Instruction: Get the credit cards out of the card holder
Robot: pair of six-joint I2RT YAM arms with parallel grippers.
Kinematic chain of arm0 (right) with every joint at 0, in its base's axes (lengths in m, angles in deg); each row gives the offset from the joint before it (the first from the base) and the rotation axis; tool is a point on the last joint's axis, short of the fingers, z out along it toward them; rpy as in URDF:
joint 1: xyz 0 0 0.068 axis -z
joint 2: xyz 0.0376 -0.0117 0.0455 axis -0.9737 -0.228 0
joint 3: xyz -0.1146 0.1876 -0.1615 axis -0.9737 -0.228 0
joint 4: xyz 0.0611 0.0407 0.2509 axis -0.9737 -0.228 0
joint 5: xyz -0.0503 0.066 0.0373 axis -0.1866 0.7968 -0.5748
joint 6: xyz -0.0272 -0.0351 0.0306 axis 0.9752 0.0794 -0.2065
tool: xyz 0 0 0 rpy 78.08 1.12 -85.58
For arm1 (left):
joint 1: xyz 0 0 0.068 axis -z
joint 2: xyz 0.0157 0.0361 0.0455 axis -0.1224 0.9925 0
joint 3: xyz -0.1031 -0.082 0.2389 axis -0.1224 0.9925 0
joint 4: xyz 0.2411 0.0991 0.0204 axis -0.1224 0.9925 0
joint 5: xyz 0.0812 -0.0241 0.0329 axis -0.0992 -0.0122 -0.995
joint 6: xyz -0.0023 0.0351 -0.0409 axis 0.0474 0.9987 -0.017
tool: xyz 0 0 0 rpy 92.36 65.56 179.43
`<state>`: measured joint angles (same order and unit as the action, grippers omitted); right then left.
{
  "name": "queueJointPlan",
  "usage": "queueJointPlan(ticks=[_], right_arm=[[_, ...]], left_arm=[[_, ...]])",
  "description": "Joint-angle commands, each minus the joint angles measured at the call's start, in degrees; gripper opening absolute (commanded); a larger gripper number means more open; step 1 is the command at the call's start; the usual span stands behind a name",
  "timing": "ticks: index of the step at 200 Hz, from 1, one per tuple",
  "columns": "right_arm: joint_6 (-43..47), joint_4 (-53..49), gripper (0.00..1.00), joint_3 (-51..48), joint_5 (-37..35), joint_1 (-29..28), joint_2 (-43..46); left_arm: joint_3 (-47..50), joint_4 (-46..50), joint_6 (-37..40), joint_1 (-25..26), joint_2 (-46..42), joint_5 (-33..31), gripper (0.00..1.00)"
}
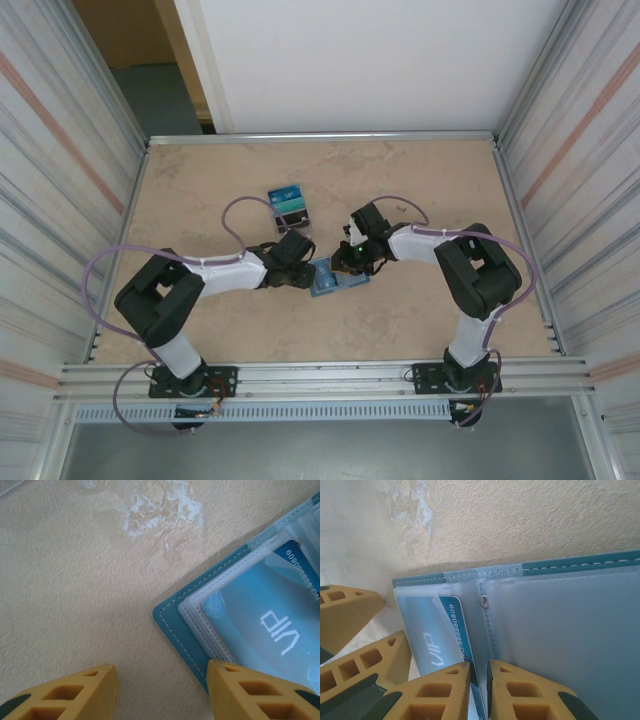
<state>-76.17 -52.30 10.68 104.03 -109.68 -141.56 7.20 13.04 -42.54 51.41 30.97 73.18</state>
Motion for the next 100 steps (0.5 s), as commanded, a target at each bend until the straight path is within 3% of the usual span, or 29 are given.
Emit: queueJointPlan(ticks=[1,100], right_arm=[[-1.6,0.8,0.17,-0.8,1.7,0.3,-1.2],[-5.7,11.8,0.15,-5.6,10.9,1.4,1.3]], left_arm=[[-0.8,-0.7,1.3,0.4,3.0,0.7,0.51],[-3.5,2.6,3.5,0.3,4.5,-2.6,0.49]])
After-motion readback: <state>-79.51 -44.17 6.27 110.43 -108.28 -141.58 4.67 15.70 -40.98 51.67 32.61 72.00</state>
